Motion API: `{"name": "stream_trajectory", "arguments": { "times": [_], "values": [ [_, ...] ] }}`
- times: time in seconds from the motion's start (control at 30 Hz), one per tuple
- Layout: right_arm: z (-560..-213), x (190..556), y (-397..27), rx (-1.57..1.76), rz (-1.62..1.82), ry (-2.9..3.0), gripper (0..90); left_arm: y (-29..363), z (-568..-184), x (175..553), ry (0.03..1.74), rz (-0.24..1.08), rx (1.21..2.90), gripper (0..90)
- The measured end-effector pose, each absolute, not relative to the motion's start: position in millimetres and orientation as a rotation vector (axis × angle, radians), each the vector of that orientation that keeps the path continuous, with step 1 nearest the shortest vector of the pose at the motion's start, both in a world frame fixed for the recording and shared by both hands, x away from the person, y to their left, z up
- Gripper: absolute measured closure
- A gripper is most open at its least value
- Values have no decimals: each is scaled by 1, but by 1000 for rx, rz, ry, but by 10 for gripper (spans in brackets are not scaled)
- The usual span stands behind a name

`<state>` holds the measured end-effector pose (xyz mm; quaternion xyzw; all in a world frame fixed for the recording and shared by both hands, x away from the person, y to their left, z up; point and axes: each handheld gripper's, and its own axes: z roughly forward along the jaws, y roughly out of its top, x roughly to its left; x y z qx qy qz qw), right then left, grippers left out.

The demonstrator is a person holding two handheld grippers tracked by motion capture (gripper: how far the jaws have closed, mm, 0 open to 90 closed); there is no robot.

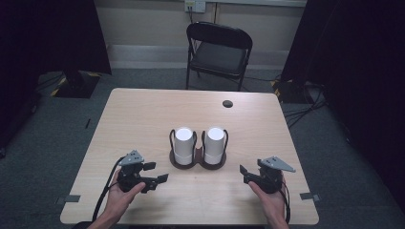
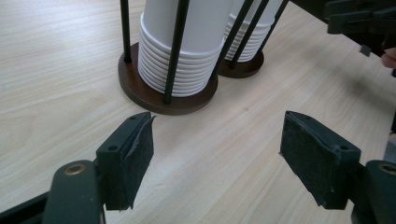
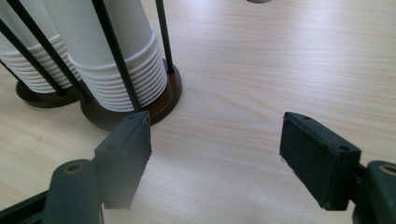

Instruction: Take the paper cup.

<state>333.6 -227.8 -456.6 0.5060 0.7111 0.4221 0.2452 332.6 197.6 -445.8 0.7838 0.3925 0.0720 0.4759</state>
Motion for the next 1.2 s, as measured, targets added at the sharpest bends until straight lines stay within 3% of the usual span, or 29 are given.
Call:
{"name": "stream_trajectory", "arguments": {
  "times": [0.53, 0.77, 1.2],
  "values": [
    [-443, 328, -218, 1329, 1218, 2034, 294, 196, -445, 330, 947, 232, 1922, 214],
    [-429, 334, -206, 1255, 1252, 2070, 275, 196, -445, 326, 943, 190, 1872, 213],
    [-399, 356, -198, 1138, 1333, 2065, 293, 195, -444, 328, 930, 242, 1893, 213]
  ]
}}
